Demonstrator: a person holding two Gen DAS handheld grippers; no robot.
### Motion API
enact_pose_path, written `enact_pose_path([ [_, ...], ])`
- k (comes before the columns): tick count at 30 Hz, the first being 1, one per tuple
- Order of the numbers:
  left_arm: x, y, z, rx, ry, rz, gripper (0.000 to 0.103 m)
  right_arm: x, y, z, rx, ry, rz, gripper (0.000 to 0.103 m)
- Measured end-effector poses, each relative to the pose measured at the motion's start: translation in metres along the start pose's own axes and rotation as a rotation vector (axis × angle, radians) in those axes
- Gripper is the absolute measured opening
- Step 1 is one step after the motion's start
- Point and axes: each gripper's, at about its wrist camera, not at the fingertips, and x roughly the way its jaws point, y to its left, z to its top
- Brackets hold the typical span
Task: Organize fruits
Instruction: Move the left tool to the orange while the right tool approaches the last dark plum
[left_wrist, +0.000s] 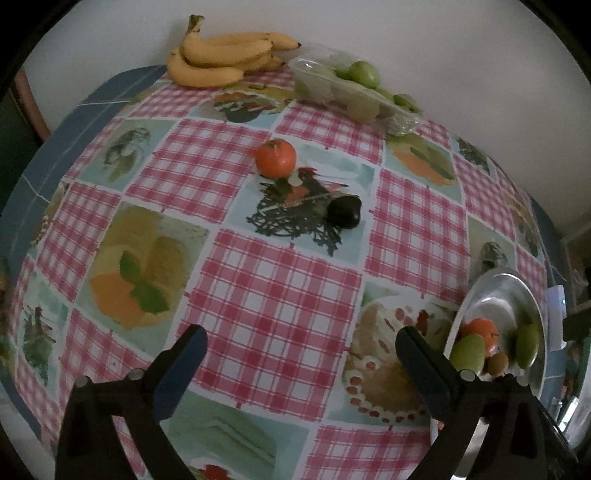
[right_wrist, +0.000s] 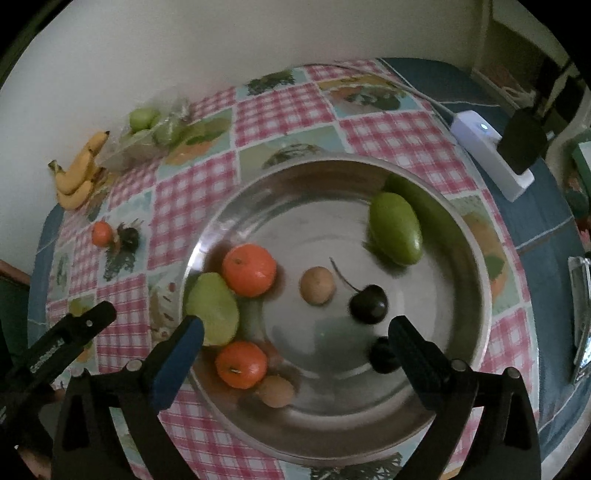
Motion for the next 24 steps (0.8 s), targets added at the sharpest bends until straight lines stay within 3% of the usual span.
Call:
enact_pose_path([
  [8, -0.007, 0.023, 0.015, -0.039, -0.046, 0.007, 0.103, 0.001, 0.031, 0.002, -0.063, -0.009, 0.074, 0.1],
  [16, -0.011, 0.068, 0.031, -0.101, -0.082, 0.069, 0.103, 0.003, 0.081, -0.002, -0.18, -0.016, 0.11, 0.1],
  [24, -0.009, 0.106, 0.03, -0.202, -0.08, 0.038, 0.103, 0.002, 0.12, -0.005, -0.238, -0.021, 0.16, 0.1],
])
